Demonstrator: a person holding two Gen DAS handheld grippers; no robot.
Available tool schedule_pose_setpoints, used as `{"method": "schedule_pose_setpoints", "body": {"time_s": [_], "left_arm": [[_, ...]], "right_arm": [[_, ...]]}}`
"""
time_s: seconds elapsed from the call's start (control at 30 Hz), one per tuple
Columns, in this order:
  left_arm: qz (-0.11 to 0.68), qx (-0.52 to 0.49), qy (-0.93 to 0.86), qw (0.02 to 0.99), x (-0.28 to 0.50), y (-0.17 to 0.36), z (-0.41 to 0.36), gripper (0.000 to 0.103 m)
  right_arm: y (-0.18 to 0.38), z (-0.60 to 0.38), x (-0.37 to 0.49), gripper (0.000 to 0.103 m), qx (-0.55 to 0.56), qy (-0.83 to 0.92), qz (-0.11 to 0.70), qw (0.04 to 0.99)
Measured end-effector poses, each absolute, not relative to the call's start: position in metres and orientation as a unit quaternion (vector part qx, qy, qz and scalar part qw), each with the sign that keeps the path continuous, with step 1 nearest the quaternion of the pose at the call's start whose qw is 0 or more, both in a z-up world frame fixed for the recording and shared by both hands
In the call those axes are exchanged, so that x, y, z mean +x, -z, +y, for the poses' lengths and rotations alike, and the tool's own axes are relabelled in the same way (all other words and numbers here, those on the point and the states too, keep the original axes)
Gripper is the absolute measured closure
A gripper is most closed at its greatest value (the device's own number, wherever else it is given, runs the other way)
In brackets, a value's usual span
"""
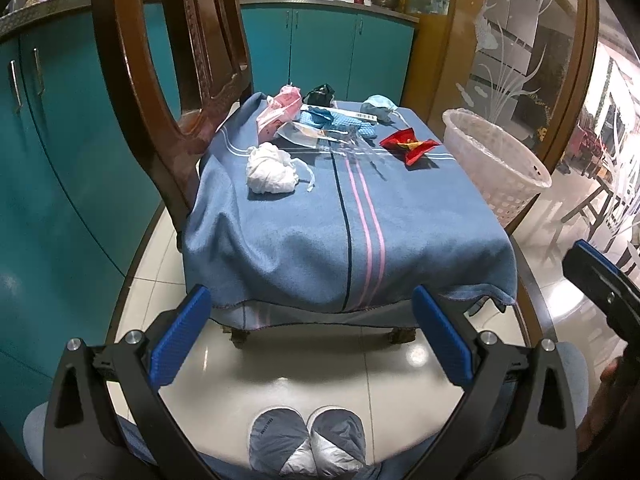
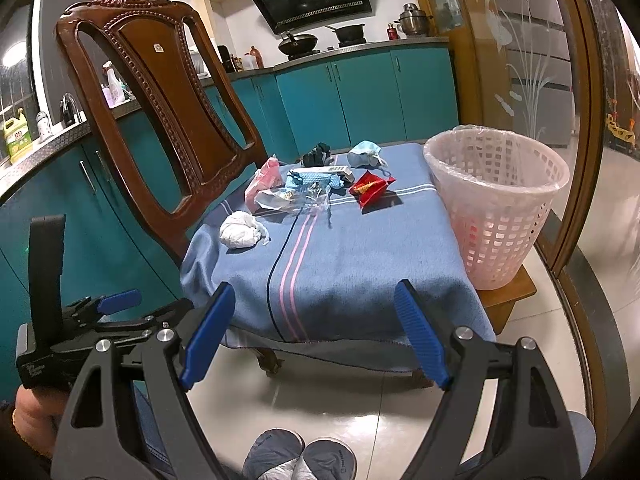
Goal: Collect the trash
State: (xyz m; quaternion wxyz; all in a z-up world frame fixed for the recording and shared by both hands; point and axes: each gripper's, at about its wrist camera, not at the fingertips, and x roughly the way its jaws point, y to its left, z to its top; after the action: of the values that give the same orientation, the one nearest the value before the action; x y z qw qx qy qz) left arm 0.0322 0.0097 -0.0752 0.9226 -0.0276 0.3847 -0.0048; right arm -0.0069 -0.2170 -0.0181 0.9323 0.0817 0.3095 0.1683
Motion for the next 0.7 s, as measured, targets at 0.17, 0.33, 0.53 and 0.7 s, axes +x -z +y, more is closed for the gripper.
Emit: {"method": "schedule_pose_setpoints", "body": {"time_s": [0.17, 0.33, 0.53, 0.7], "left_arm": [[0.377, -0.024, -0.008, 0.926, 0.059, 0.077, 0.012, 0.003], [0.351, 0.021, -0.044, 0.935, 0.114, 0.078, 0.009, 0.003], [0.375, 0.049, -0.066, 0.923, 0.2, 0.098, 0.017, 0.003], [0.434, 0.052, -0.053, 0.898, 0.241, 0.13, 0.019, 0.028]], "right_arm": [[0.022, -0.215, -0.004, 0.023, 0.081, -0.169, 0.315, 0.931], [0.023, -0.215, -0.003, 0.023, 0.08, -0.169, 0.318, 0.93], [0.024, -0.215, -0.002, 0.023, 0.075, -0.166, 0.324, 0.928], [0.023, -0.211, 0.004, 0.023, 0.064, -0.169, 0.325, 0.928]]}}
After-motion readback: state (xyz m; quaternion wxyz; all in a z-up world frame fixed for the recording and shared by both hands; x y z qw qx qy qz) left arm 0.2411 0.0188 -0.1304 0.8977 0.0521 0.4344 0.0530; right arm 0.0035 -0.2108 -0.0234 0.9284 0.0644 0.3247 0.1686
